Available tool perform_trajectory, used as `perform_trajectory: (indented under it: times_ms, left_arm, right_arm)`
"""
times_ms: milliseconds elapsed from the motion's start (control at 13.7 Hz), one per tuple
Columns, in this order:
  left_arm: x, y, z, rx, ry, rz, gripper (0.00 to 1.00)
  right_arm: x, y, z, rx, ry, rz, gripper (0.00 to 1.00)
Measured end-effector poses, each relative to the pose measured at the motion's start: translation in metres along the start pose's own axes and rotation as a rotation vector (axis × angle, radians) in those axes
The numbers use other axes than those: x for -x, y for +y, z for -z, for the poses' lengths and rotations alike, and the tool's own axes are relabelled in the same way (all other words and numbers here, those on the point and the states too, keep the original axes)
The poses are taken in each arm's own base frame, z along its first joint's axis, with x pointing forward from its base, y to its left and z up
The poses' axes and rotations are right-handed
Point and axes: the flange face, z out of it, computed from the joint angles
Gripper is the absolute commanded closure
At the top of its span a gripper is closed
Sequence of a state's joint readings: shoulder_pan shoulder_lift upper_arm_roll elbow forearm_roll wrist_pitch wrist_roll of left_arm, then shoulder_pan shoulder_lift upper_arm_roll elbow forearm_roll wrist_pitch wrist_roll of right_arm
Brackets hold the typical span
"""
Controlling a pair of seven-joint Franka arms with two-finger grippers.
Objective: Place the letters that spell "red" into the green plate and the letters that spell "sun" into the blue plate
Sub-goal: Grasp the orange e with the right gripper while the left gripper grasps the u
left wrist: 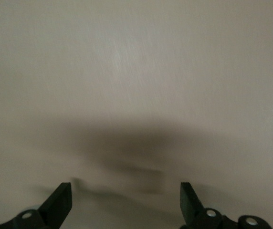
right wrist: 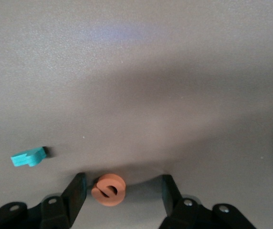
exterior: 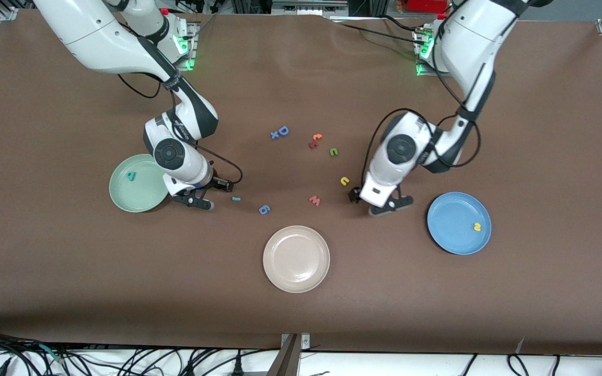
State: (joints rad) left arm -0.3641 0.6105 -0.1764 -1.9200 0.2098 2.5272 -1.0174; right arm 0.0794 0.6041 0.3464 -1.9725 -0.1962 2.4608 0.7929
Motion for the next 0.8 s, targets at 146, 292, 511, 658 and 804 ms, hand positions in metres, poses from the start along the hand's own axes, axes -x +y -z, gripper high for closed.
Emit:
perform_trajectory:
  times_ms: [146, 292, 511, 658, 804]
  left_arm:
    - [0.027, 0.014, 0.001, -0.018, 0.022, 0.015, 0.0]
    - [0.042, 0.024, 0.007, -0.015, 0.012, 0.01, 0.0]
    - [0.053, 0.032, 0.012, -0.005, 0.006, -0.006, 0.01]
    - [0.055, 0.033, 0.012, -0.005, 0.005, -0.012, 0.02]
    - [0.055, 0.032, 0.011, -0.008, 0.002, -0.031, 0.06]
  right_arm:
    - [0.001, -0.001, 0.001, 0.0, 0.002, -0.001, 0.48]
    - [0.001, -0.002, 0.002, -0.001, 0.004, -0.004, 0.58]
    - [0.001, -0.003, 0.004, -0.002, 0.007, -0.004, 0.64]
    - [0.001, -0.002, 0.005, 0.001, 0.006, -0.005, 0.66]
    - [0.001, -0.002, 0.005, 0.003, 0.006, -0.005, 0.7]
